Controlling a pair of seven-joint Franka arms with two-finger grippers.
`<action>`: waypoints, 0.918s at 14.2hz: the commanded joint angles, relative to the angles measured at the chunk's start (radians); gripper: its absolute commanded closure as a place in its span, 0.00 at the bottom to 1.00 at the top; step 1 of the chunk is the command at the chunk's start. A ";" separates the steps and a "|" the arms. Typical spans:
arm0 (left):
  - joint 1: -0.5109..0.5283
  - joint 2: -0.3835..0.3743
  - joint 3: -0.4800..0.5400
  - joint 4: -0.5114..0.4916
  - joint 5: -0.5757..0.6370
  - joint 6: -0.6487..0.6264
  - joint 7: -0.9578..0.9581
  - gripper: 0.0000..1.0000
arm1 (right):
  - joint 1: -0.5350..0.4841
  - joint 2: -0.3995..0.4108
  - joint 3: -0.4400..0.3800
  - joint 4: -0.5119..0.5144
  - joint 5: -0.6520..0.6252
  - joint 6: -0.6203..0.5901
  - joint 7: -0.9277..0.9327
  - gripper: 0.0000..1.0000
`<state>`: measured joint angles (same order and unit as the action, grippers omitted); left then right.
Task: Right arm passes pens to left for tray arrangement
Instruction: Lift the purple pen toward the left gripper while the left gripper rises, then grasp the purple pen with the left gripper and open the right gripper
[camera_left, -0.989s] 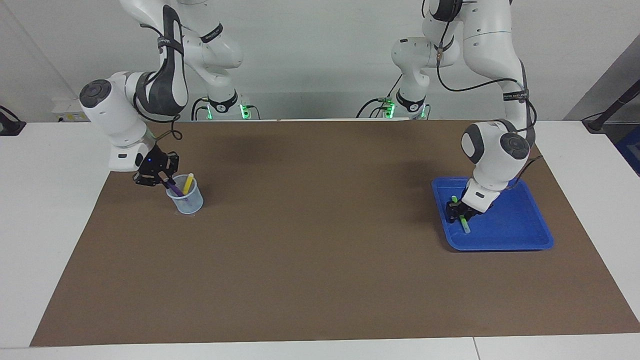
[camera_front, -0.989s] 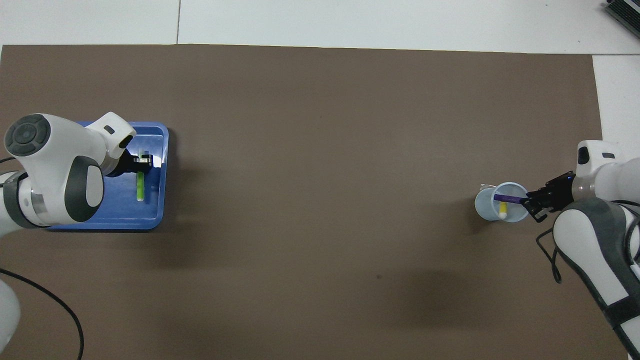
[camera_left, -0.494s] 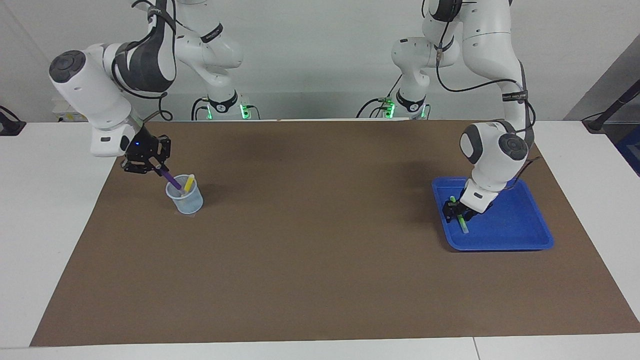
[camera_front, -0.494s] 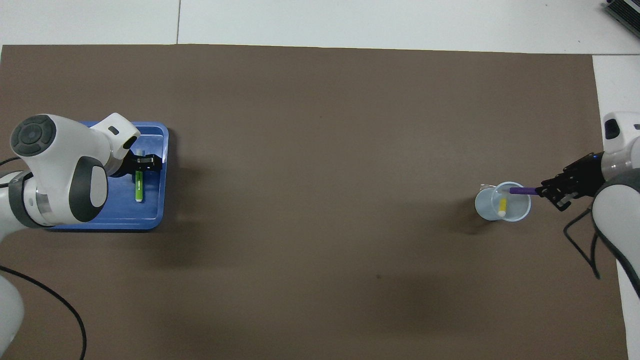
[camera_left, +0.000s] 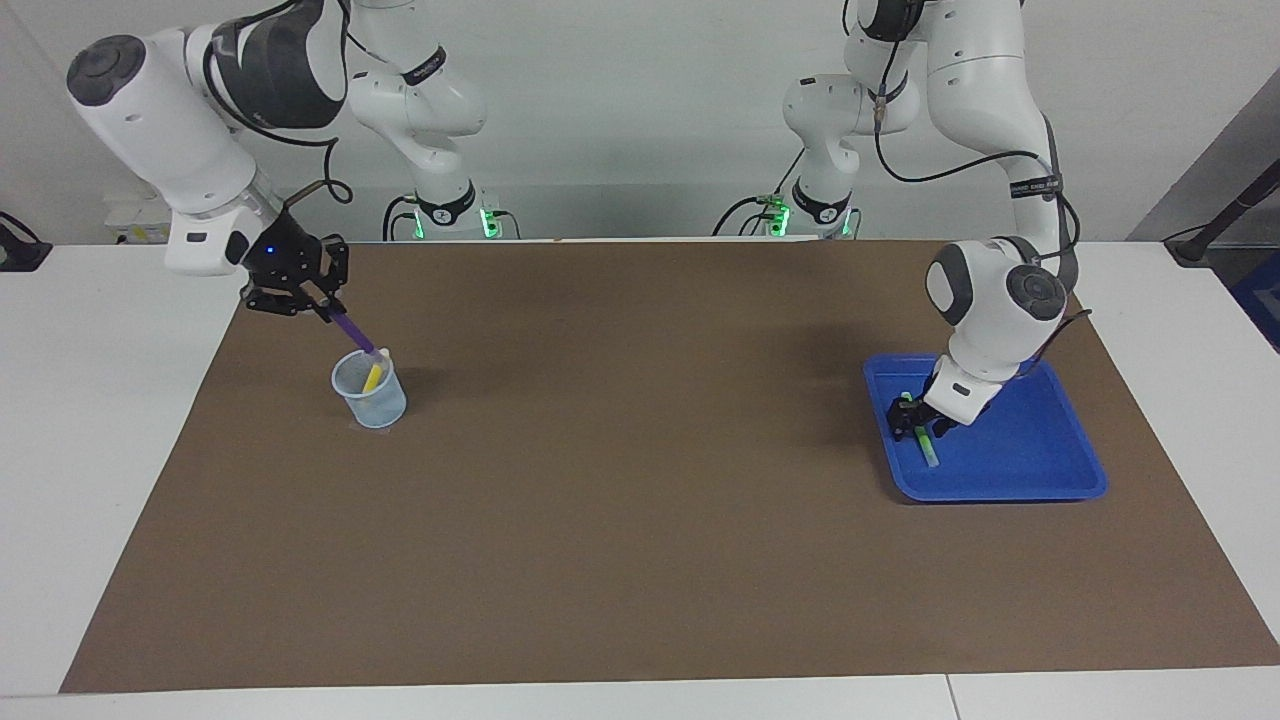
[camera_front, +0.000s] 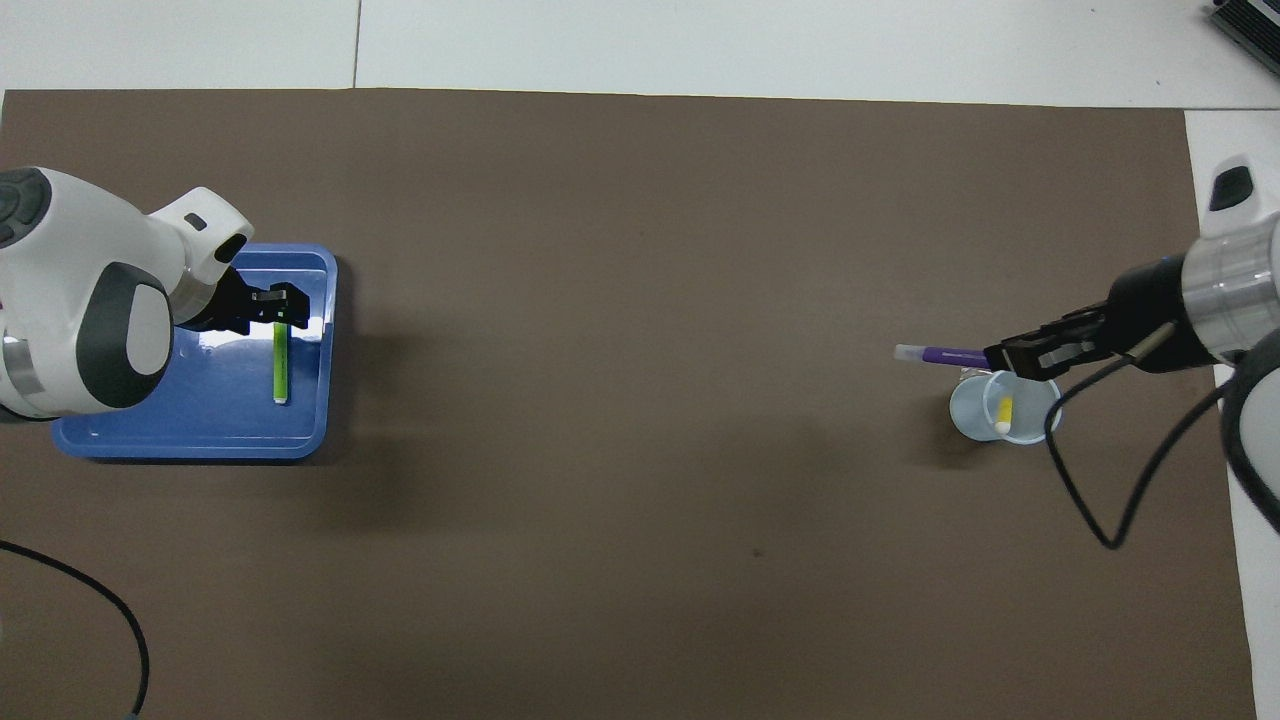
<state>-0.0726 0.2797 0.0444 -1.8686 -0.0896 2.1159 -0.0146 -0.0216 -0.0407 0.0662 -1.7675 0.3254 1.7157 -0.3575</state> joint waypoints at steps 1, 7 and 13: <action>0.008 -0.008 0.002 0.109 -0.030 -0.160 -0.011 0.14 | 0.090 0.007 0.000 -0.009 0.061 0.100 0.226 1.00; -0.006 -0.076 -0.001 0.148 -0.166 -0.257 -0.281 0.00 | 0.299 -0.001 0.000 -0.084 0.147 0.393 0.621 1.00; -0.062 -0.138 -0.015 0.132 -0.306 -0.280 -0.677 0.00 | 0.455 0.019 0.000 -0.125 0.150 0.579 0.779 1.00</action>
<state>-0.0983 0.1754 0.0258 -1.7192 -0.3649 1.8568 -0.5652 0.3965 -0.0261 0.0711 -1.8722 0.4489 2.2451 0.3893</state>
